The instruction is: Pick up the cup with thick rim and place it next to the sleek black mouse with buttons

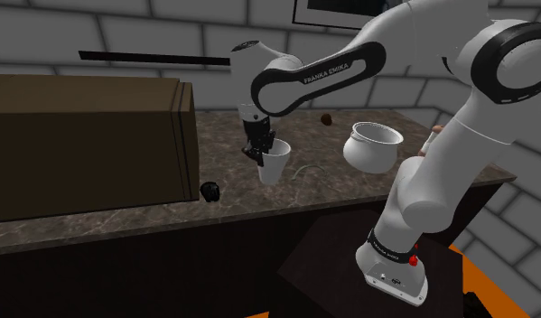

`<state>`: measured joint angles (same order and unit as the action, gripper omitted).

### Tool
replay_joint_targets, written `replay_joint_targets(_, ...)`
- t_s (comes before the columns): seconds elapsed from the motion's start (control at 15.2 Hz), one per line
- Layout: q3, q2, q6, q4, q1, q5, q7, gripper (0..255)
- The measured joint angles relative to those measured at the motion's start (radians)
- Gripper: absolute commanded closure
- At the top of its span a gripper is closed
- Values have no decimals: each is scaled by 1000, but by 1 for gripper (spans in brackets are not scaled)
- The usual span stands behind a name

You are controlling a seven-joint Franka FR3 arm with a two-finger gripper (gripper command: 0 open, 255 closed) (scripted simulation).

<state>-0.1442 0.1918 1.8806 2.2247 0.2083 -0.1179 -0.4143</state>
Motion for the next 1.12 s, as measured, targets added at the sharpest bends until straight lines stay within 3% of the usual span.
replay_joint_targets(0.79,-4,-68,161,97,-1,-18,-31,255)
replay_joint_targets(1.12,-3,-76,177,104,-2,-20,-33,255)
